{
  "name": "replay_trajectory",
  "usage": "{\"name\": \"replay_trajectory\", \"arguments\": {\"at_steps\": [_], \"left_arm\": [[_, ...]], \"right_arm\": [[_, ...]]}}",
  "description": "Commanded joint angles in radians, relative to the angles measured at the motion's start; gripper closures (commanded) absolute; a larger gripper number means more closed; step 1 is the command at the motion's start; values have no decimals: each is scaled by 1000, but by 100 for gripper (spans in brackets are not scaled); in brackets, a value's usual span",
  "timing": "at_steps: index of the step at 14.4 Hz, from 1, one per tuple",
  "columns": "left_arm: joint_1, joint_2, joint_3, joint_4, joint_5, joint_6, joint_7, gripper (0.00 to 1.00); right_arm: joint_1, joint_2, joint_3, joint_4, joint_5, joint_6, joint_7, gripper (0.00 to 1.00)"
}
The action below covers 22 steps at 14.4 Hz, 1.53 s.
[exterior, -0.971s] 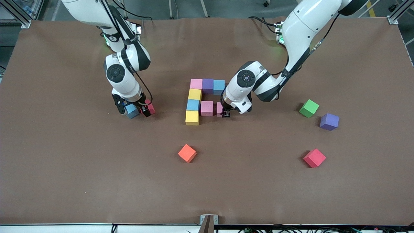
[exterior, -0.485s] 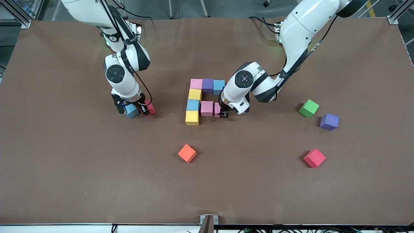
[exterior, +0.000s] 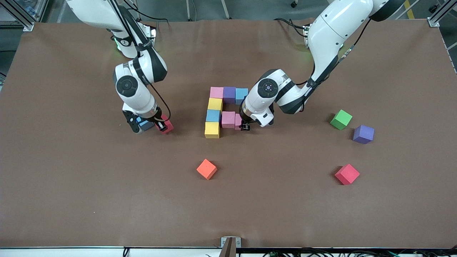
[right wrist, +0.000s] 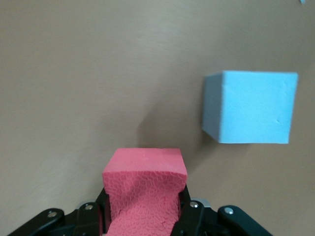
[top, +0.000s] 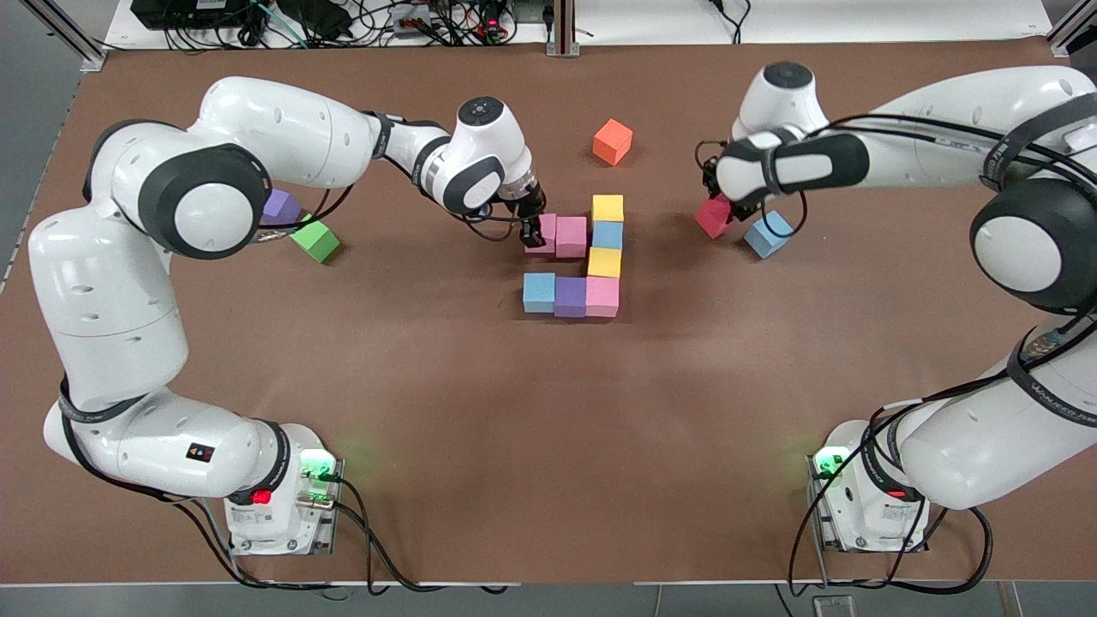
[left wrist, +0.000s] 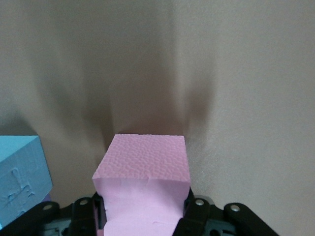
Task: Arrange 11 blocks into digit 3
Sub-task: 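Carry the red cube toward the column base with the right gripper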
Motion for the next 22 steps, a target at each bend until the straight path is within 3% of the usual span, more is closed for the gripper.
{"name": "replay_trajectory", "arguments": {"at_steps": [1,9,13,17,18,20,21,22], "left_arm": [[-7,19,3,19,19,7,8,75],[-10,23,3,33,18,7,32,71],[-12,30,3,42,18,7,34,71],[-12,31,3,46,18,7,32,67],[-12,31,3,46,18,7,32,61],[-10,34,3,46,18,7,32,38],[-10,34,3,46,18,7,32,23],[-10,34,3,46,18,6,32,0]], "right_arm": [[1,121,6,229,-3,-135,-87,99],[59,249,9,464,0,-143,-291,100],[104,394,9,712,1,-330,-535,100],[123,436,9,766,-9,-336,-632,100],[133,447,8,774,-9,-335,-666,100],[143,462,9,788,-3,-326,-662,100],[150,473,9,800,-3,-325,-650,100],[151,483,9,815,-1,-325,-638,100]]}}
